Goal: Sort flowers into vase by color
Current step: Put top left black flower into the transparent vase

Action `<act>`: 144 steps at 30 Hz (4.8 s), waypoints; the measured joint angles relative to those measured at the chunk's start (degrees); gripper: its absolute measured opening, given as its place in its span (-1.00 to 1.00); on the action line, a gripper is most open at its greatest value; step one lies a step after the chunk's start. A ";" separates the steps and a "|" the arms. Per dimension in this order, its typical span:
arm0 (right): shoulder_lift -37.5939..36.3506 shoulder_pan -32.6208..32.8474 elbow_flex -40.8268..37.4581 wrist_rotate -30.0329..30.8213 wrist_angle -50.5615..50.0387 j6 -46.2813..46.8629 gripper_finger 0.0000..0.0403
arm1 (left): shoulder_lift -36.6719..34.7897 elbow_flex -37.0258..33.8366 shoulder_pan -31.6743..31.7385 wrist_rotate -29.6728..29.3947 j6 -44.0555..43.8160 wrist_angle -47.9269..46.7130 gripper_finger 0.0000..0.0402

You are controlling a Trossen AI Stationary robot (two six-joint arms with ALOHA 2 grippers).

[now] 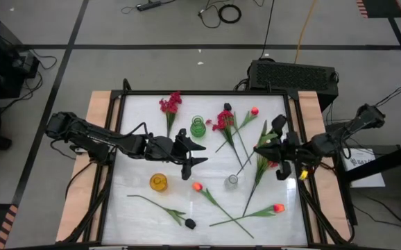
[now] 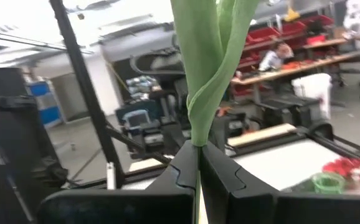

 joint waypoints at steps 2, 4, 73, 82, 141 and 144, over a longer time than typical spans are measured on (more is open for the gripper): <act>1.42 0.87 0.00 2.37 -0.10 1.08 -1.00 | 0.00 0.00 0.00 0.00 0.00 0.00 0.02; 2.48 1.84 0.00 5.03 -0.05 2.05 -1.00 | 0.00 0.00 0.00 0.00 0.04 0.00 0.02; 22.92 6.00 0.00 14.77 3.67 6.18 -1.00 | 0.00 0.00 0.07 0.04 1.49 -0.02 0.02; 22.92 6.00 0.00 14.58 1.21 6.79 -1.00 | 0.00 0.00 0.07 0.04 1.44 -0.18 0.02; 22.51 6.00 2.72 14.36 -1.38 7.90 0.14 | 0.00 0.02 0.07 0.04 1.44 1.51 0.02; 22.46 6.02 3.92 14.34 -2.05 7.59 0.17 | 0.00 0.02 0.07 0.04 1.42 1.51 0.02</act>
